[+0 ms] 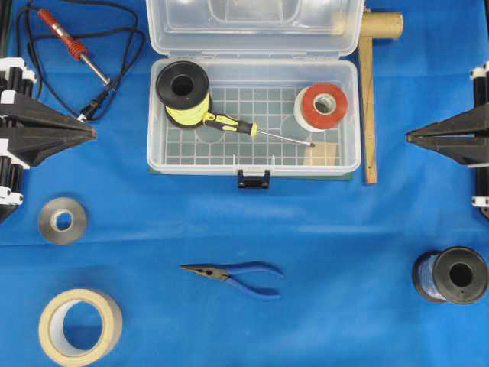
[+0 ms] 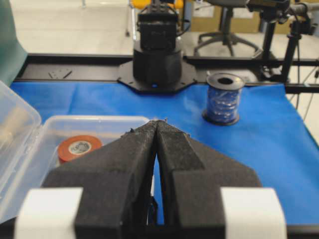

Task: Pick the screwdriver from the toolbox among several items.
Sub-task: 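Move the right gripper over the yellow-black screwdriver in the toolbox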

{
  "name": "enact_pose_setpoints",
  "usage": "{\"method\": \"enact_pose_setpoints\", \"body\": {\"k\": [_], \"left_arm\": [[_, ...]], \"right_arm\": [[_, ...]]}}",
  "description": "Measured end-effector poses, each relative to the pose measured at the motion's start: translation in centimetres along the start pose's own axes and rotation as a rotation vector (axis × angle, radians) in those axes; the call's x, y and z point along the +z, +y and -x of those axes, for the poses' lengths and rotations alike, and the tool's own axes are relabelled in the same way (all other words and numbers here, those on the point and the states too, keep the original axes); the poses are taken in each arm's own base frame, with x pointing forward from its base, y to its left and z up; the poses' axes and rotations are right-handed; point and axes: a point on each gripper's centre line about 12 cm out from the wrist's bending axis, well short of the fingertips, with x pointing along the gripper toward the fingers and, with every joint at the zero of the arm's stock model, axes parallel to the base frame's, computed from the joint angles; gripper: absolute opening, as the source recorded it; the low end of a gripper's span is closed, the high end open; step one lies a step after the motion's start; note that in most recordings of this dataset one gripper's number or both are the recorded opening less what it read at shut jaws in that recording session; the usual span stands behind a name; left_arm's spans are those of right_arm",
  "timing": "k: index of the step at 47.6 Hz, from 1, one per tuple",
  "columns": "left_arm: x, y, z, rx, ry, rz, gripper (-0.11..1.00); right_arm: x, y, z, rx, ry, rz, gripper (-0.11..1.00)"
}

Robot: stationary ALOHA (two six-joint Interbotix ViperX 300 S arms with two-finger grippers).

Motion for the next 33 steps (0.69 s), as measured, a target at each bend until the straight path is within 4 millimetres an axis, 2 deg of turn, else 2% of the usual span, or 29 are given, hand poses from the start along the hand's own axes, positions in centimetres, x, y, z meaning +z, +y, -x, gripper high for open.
{"method": "enact_pose_setpoints", "body": {"k": [5,11,27,30,33], "left_arm": [[-0.1,0.1,0.0,0.006,0.012,0.022,0.0],[-0.2,0.1,0.0,0.008,0.017,0.03,0.0],[-0.2,0.6,0.0,0.032,0.018,0.026,0.0],[-0.2,0.6,0.0,0.036,0.016,0.028,0.0],[-0.2,0.7,0.0,0.037,0.018,0.023,0.0]], "right_arm": [[0.1,0.0,-0.4,0.001,0.025,-0.012,0.0],[0.5,-0.2,-2.3,-0.014,0.127,-0.058,0.0],[1.9,-2.1,-10.5,-0.1,0.457,-0.159,0.0],[1.7,-2.8,-12.0,-0.131,0.512,-0.196,0.05],[1.3,-3.8,-13.5,-0.173,0.571,-0.248,0.18]]}}
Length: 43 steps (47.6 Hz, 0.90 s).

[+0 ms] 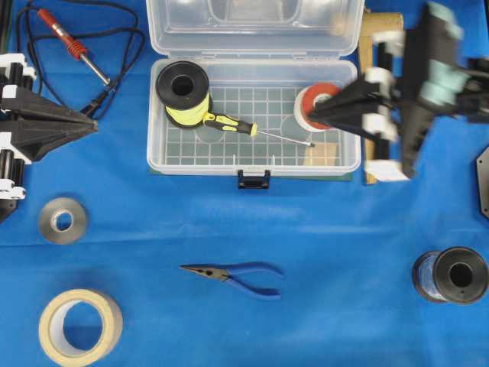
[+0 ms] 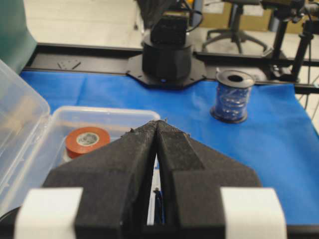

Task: Pick the screwdriver from the toolbox among several items.
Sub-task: 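Move the right gripper over the yellow-black screwdriver in the toolbox, then lower the right gripper and close it on the screwdriver handle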

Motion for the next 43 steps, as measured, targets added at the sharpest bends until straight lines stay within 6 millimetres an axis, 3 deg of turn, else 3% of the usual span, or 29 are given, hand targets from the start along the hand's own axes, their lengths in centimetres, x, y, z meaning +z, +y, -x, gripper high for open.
{"method": "enact_pose_setpoints", "body": {"k": [7,11,21,30,43], "left_arm": [[0.1,0.2,0.0,0.009,-0.005,-0.002,0.0],[0.1,0.3,0.1,0.016,-0.007,-0.001,0.0],[0.1,0.4,0.1,0.022,-0.007,-0.001,0.0],[0.1,0.4,0.1,0.022,-0.007,0.002,0.0],[0.1,0.5,0.1,0.023,-0.007,0.017,0.0]], "right_arm": [[0.7,-1.7,-3.7,-0.081,0.143,-0.118,0.6],[0.8,-2.3,-5.6,-0.119,0.225,-0.144,0.76],[-0.1,-2.9,-11.3,-0.178,0.39,-0.189,0.72],[-3.3,-4.6,-16.5,-0.254,0.533,-0.218,0.72],[-7.9,-6.4,-20.9,-0.301,0.631,-0.241,0.72]]}}
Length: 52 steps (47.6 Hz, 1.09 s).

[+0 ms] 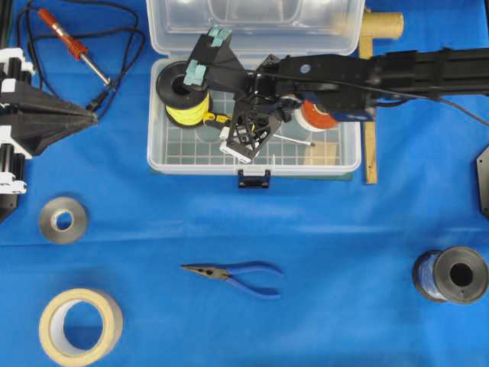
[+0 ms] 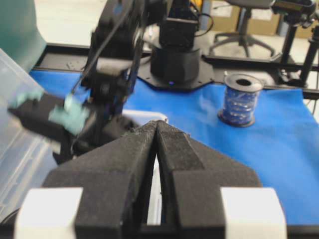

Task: Pick the screwdriver from the toolbox among several items.
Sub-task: 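Lower the right gripper and close it on the screwdriver handle, then lift the screwdriver out of the toolbox and carry it toward the front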

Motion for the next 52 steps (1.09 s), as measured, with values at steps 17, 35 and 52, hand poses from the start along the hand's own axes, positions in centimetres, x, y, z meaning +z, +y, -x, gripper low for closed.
{"method": "enact_pose_setpoints", "body": {"k": [17,35,52], "left_arm": [[-0.3,0.0,0.1,0.001,0.014,0.006,0.0],[-0.3,0.0,0.1,0.001,0.015,0.006,0.0],[-0.3,0.1,0.1,0.006,0.015,0.007,0.0]], "right_arm": [[-0.1,-0.3,-1.9,-0.004,0.002,-0.008,0.36],[0.4,-0.3,2.1,-0.008,-0.002,-0.006,0.24],[-0.9,3.2,15.8,0.069,-0.114,0.049,0.24]]}}
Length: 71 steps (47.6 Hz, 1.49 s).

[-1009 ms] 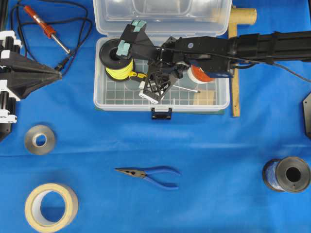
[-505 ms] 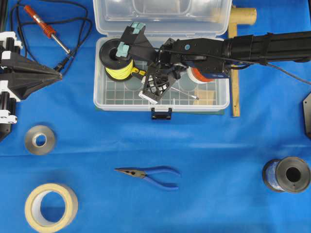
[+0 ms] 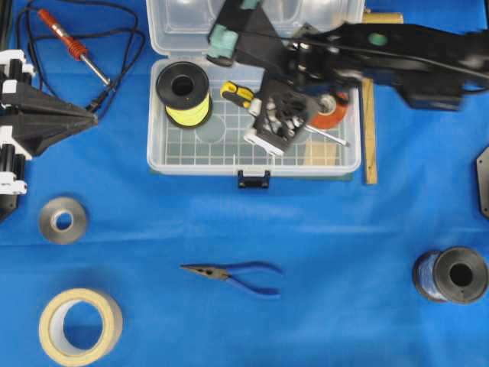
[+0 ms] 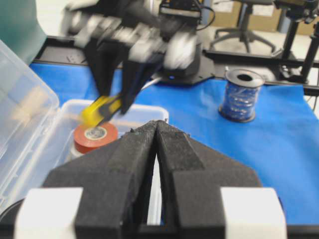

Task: Pick the screwdriver from the toolbox among several items.
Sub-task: 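Lift the screwdriver out of the toolbox and carry it toward the front, then release the screwdriver beside the blue pliers and raise the right gripper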

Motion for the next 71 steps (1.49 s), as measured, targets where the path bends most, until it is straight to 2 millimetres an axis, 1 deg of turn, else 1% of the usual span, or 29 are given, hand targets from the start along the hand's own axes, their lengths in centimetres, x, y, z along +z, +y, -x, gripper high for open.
{"method": "enact_pose_setpoints", "body": {"k": [2,5,10,16,19,22,24,28,33,37,43,48,52,57,59,64,67,69,71], "left_arm": [[0.0,0.0,0.0,0.0,0.002,0.0,0.0],[0.0,0.0,0.0,0.002,0.001,0.0,0.0],[-0.1,0.1,0.0,0.004,0.003,-0.003,0.0],[-0.1,0.2,0.0,0.008,0.003,-0.002,0.0],[-0.1,0.2,0.0,0.011,0.002,-0.002,0.0],[-0.1,0.2,0.0,0.012,0.002,-0.002,0.0],[-0.1,0.3,0.0,0.014,0.004,-0.002,0.0],[-0.2,0.4,0.0,0.019,0.004,-0.002,0.0],[-0.2,0.5,0.1,0.024,0.003,-0.004,0.0],[-0.3,0.5,0.1,0.026,0.005,-0.004,0.0],[-0.4,0.5,0.1,0.026,0.008,-0.004,0.0],[-0.4,0.6,0.1,0.028,0.008,-0.003,0.0],[-0.3,0.6,0.2,0.029,0.005,-0.003,0.0],[-0.3,0.7,0.2,0.034,0.001,-0.003,0.0],[-0.3,0.7,0.3,0.034,0.0,-0.003,0.0],[-0.1,0.7,0.5,0.035,-0.007,-0.003,0.0],[-0.1,0.7,0.7,0.034,-0.003,-0.005,0.0],[-0.1,0.7,0.7,0.034,0.0,-0.004,0.0],[0.0,0.7,0.8,0.034,0.0,-0.003,0.0]], "right_arm": [[-0.6,1.4,0.7,0.021,-0.007,0.026,0.24],[-1.5,3.4,1.1,0.044,-0.013,0.069,0.24],[-3.2,7.3,0.4,0.074,-0.025,0.163,0.24],[-4.8,10.9,-2.2,0.072,-0.016,0.244,0.24],[-5.5,12.4,-4.3,0.056,0.0,0.275,0.24],[-6.0,13.2,-6.7,0.035,0.028,0.292,0.24],[-6.4,13.5,-8.4,0.02,0.048,0.302,0.24],[-7.2,13.5,-11.1,-0.009,0.086,0.312,0.24],[-8.1,13.2,-13.8,-0.035,0.12,0.311,0.24],[-8.4,13.1,-15.2,-0.033,0.124,0.298,0.24],[-8.3,13.3,-16.1,-0.003,0.102,0.267,0.24],[-8.9,13.2,-16.9,0.009,0.115,0.245,0.24],[-9.3,12.9,-17.2,0.014,0.131,0.228,0.25],[-9.3,12.8,-17.3,0.022,0.129,0.216,0.25],[-9.3,12.8,-17.4,0.023,0.129,0.214,0.3],[-9.3,12.5,-17.4,0.01,0.141,0.212,0.62],[-9.3,12.2,-17.2,-0.004,0.153,0.212,0.77],[-9.3,12.0,-16.8,-0.018,0.164,0.215,0.8],[-9.0,11.9,-15.9,-0.025,0.163,0.219,0.77]]}}
